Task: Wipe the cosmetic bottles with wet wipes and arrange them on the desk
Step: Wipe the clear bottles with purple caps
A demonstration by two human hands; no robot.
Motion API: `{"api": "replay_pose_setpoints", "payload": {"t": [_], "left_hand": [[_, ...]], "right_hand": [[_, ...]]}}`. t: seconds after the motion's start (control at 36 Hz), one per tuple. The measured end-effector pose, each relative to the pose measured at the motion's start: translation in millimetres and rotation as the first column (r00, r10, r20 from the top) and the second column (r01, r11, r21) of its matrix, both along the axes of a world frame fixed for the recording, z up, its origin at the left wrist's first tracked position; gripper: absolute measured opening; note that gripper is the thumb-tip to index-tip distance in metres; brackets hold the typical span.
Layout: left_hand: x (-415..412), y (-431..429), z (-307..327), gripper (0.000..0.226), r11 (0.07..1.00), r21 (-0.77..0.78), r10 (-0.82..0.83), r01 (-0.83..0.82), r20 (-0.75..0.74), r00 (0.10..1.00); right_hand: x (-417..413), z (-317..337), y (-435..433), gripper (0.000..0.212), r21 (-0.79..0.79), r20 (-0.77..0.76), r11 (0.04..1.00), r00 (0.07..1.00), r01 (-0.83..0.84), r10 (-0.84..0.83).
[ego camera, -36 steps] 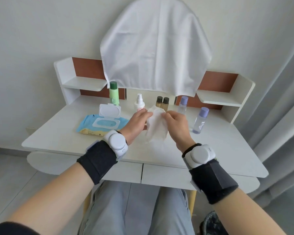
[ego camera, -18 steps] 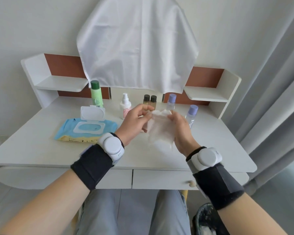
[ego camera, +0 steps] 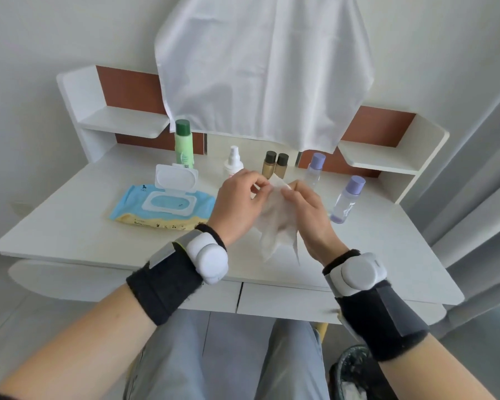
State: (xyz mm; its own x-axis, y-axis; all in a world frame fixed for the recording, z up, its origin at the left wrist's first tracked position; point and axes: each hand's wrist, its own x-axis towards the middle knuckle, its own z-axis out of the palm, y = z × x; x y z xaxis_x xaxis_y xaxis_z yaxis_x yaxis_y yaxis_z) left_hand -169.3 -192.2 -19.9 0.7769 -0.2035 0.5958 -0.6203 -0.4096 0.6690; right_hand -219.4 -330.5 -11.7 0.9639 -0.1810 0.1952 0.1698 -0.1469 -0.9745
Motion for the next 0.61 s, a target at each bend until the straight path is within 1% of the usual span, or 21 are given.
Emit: {"api": "replay_pose_setpoints", "payload": {"t": [0.03,0.08,0.14,0.17,0.19,0.25,0.28,0.31,0.33,0.39,0.44,0.47,0.5,0.56,0.61], "left_hand": [[1,2,-1,0.009,1.000,-0.005,0.000,0.000,-0.025,1.000],[4,7,1,0.011,0.999,-0.048,0.009,-0.015,-0.122,0.992],[11,14,5,0.011,0.986,-0.153,0.018,-0.060,-0.266,0.964],[15,19,8,0.013,0.973,-0.214,0.011,-0.093,-0.354,0.935],[18,24,11,0.015,0.949,-0.290,-0.020,-0.124,-0.447,0.894],[22,34,17,0.020,0.859,-0.486,-0.190,-0.161,-0.595,0.781],[22,39,19,0.022,0.808,-0.563,-0.278,-0.174,-0.625,0.729],[22,43,21,0.023,0.779,-0.599,-0.324,-0.187,-0.639,0.698],[23,45,21,0.023,0.773,-0.602,-0.328,-0.203,-0.652,0.684],[28,47,16,0.021,0.798,-0.548,-0.237,-0.250,-0.668,0.706],[32,47,9,0.019,0.846,-0.444,-0.075,-0.296,-0.648,0.758],[33,47,6,0.020,0.872,-0.381,0.011,-0.307,-0.612,0.791],[32,47,3,0.020,0.897,-0.318,0.085,-0.307,-0.557,0.826],[28,50,1,0.015,0.942,-0.186,0.188,-0.280,-0.397,0.898],[22,54,0,0.012,0.970,-0.035,0.230,-0.243,-0.217,0.949]], "right_hand": [[1,-2,0,0.029,-0.026,-0.006,1.000,1.000,0.001,-0.002],[4,-4,-1,0.028,-0.068,-0.010,0.998,1.000,0.017,-0.018],[4,-5,-2,0.026,-0.100,-0.015,0.994,0.999,0.047,-0.048],[4,-5,-3,0.025,-0.089,-0.017,0.995,0.998,0.053,-0.055],[3,-5,-5,0.024,-0.057,-0.023,0.997,0.998,0.052,-0.054],[1,-3,-8,0.024,0.018,-0.032,0.999,0.999,0.043,-0.043],[1,-2,-9,0.023,0.045,-0.045,0.998,0.999,0.032,-0.030],[1,-1,-11,0.021,0.063,-0.062,0.998,0.998,0.016,-0.012],[2,-1,-11,0.020,0.064,-0.080,0.998,0.997,-0.001,0.006],[5,-1,-11,0.018,0.020,-0.101,1.000,0.995,-0.012,0.014],[10,-3,-9,0.019,-0.033,-0.107,0.999,0.994,0.007,-0.011],[11,-5,-8,0.020,-0.051,-0.108,0.999,0.994,0.014,-0.020],[13,-5,-7,0.021,-0.072,-0.112,0.997,0.993,0.015,-0.023],[13,-5,-7,0.024,-0.139,-0.132,0.990,0.991,0.000,-0.019],[12,-6,-12,0.027,-0.228,-0.157,0.973,0.987,-0.025,-0.011]]}}
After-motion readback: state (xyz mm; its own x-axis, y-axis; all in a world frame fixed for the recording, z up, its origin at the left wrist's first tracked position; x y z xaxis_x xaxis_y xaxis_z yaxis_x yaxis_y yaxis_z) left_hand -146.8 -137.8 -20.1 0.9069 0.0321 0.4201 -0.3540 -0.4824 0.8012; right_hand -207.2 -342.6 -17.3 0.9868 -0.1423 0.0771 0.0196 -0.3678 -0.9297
